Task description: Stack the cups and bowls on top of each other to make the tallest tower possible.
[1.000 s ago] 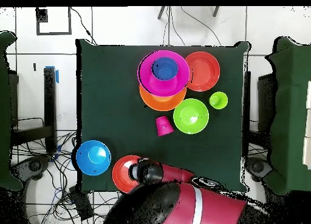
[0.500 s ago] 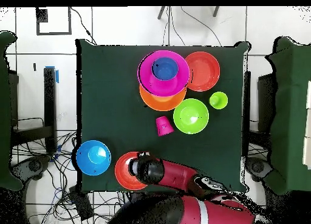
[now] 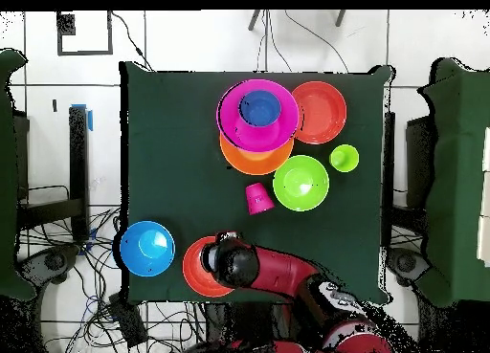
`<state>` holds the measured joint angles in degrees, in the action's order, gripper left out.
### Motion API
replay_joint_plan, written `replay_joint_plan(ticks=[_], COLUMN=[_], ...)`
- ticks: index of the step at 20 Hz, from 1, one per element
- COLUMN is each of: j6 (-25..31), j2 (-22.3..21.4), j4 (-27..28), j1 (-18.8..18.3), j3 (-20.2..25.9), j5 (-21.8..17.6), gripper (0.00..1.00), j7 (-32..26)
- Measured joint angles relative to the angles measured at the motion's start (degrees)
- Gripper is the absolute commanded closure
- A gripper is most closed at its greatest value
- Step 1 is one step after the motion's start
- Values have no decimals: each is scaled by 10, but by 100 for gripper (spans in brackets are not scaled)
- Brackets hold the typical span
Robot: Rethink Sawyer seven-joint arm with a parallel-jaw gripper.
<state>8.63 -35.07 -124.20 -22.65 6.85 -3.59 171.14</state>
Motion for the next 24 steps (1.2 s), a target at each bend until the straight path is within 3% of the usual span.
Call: replay_joint_plan(ticks=[15, 24], j6=[0, 0], j2=[4, 16], j4=[3, 18], j1=[6, 30], j3=[1, -2], j5=[0, 0], gripper=[0, 0], j7=[0, 0])
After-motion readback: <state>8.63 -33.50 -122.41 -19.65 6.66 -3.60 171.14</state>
